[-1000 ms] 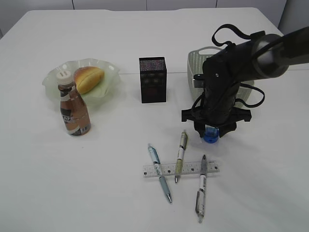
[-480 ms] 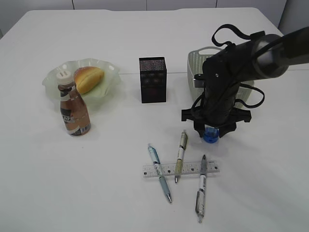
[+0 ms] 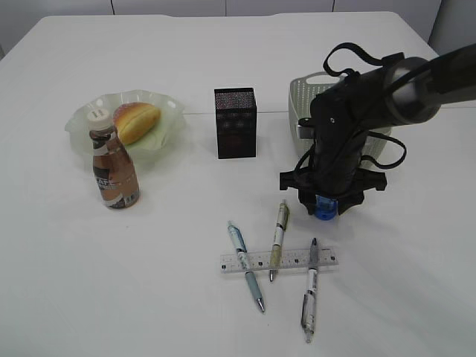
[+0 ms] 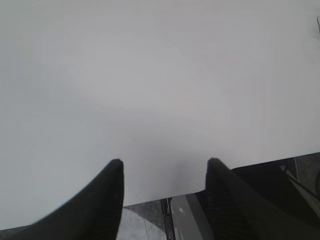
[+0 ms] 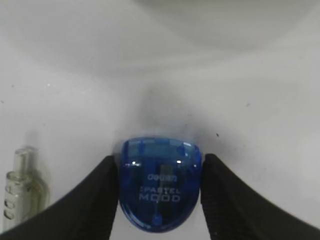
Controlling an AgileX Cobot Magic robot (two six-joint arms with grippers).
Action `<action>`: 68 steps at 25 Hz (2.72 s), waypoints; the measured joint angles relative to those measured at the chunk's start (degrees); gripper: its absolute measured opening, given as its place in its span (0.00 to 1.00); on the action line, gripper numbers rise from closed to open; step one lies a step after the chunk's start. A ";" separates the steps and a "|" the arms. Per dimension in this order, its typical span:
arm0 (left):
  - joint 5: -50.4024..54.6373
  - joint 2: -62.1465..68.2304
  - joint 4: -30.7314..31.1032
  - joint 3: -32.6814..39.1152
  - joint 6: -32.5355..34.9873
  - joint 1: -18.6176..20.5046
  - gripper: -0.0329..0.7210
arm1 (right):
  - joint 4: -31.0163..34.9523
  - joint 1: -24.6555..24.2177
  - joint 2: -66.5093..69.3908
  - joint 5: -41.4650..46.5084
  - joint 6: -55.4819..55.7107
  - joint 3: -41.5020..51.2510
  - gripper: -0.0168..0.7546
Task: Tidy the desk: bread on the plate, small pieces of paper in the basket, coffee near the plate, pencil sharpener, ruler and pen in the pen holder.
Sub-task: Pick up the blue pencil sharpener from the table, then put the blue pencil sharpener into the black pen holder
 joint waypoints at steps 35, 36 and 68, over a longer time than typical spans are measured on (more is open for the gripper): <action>0.00 0.00 0.00 0.00 0.00 0.00 0.55 | -1.47 0.00 -4.83 4.40 -4.60 -0.11 0.45; 0.00 0.00 0.00 0.00 0.00 0.00 0.55 | -1.47 0.11 -5.27 4.40 -5.12 -0.11 0.45; 0.00 0.00 -0.13 0.00 0.00 0.00 0.54 | 15.30 0.11 -15.29 17.86 -32.09 -8.31 0.45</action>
